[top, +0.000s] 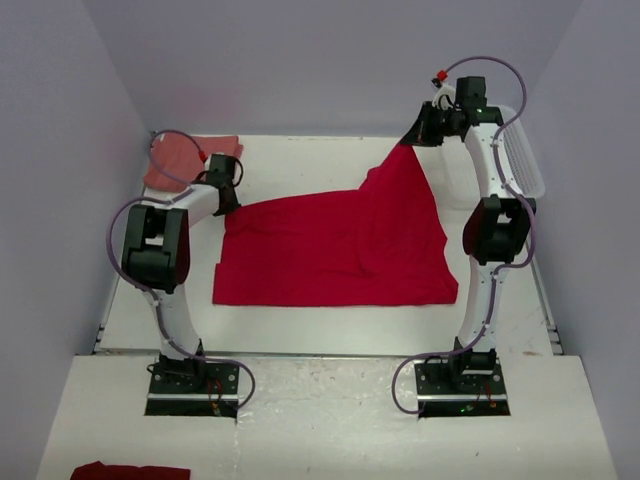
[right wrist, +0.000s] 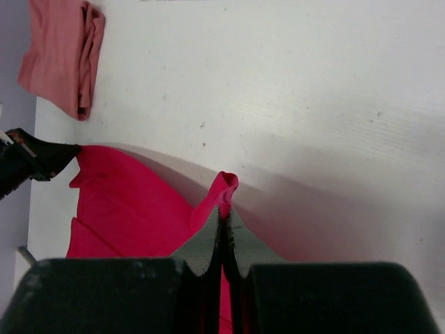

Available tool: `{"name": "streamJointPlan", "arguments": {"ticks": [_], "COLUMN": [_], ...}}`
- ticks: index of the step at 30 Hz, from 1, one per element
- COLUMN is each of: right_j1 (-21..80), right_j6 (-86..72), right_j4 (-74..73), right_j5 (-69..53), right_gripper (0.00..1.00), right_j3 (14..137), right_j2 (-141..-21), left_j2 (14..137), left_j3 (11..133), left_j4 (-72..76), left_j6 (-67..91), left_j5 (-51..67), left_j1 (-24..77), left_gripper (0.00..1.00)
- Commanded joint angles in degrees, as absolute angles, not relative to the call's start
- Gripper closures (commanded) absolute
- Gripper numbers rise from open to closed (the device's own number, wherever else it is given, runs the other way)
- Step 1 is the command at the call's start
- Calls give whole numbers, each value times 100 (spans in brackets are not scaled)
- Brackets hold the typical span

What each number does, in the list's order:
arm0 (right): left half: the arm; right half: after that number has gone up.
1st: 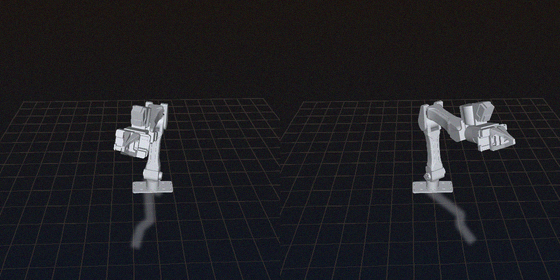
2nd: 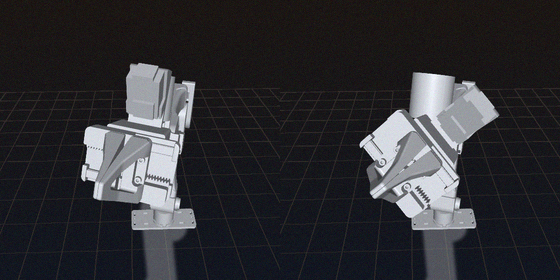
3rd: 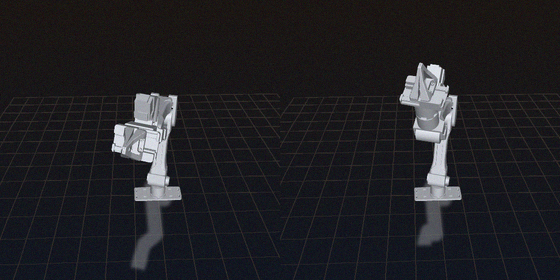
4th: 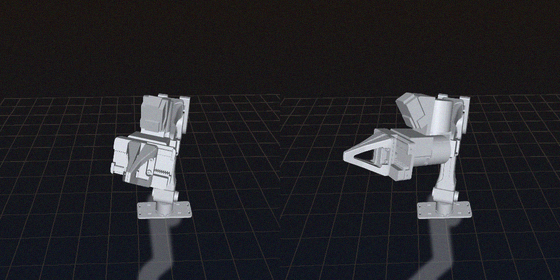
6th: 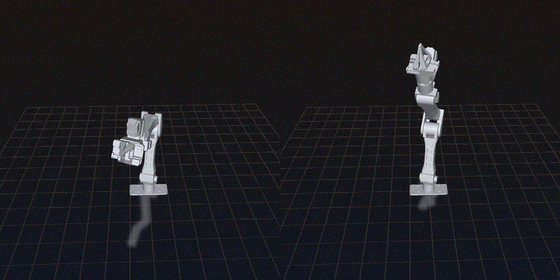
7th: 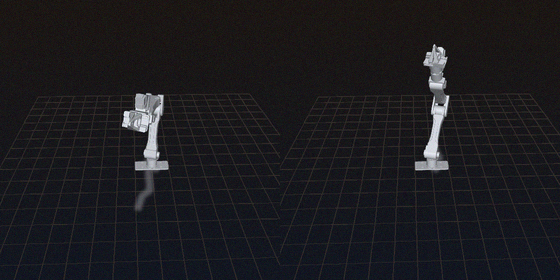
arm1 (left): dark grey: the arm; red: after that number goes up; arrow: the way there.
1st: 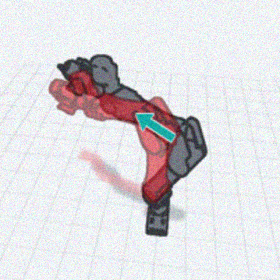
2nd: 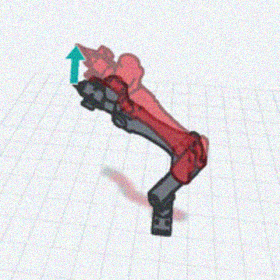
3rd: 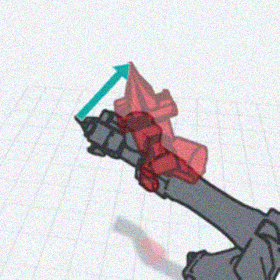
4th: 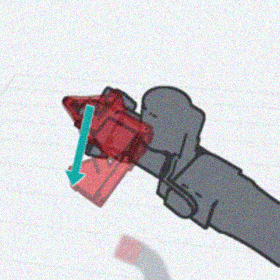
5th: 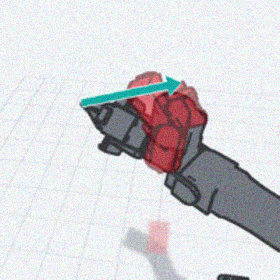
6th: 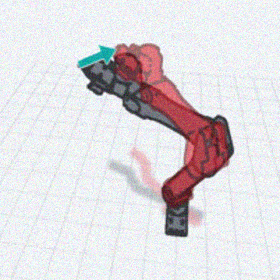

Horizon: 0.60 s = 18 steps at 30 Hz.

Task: Fold and stack the t-shirts
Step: Grap the side of the flattened tshirt furthest away from the robot with both arms, then fold the other side of the tshirt into a rectangle

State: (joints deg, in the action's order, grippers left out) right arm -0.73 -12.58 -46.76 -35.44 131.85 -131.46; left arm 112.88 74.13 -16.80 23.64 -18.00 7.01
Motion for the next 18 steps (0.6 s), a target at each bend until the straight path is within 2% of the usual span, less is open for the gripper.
{"name": "streamJointPlan", "arguments": {"ticks": [1, 5, 11, 18], "right_j1": [-44, -44, -44, -44], "right_j6": [-1230, -1213, -1195, -1195], "right_j4": [-4834, -4641, -4780, -4684], "right_j5": [-3586, -3595, -3639, -3621], "right_gripper": [100, 100, 100, 100], "right_j3": [13641, 13298, 13613, 13316], "right_j2": [-13184, -13104, -13280, -13149], "left_j2": [10925, 10680, 10258, 9695], "left_j3": [7392, 7269, 6996, 6548], "left_j4": [-1257, -1064, -668, -229], "left_j6": [2575, 2646, 2575, 2619], "left_j5": [-1960, -1881, -1784, -1846], "left_j1": [642, 642, 642, 650], "left_gripper": [100, 100, 100, 100]}}
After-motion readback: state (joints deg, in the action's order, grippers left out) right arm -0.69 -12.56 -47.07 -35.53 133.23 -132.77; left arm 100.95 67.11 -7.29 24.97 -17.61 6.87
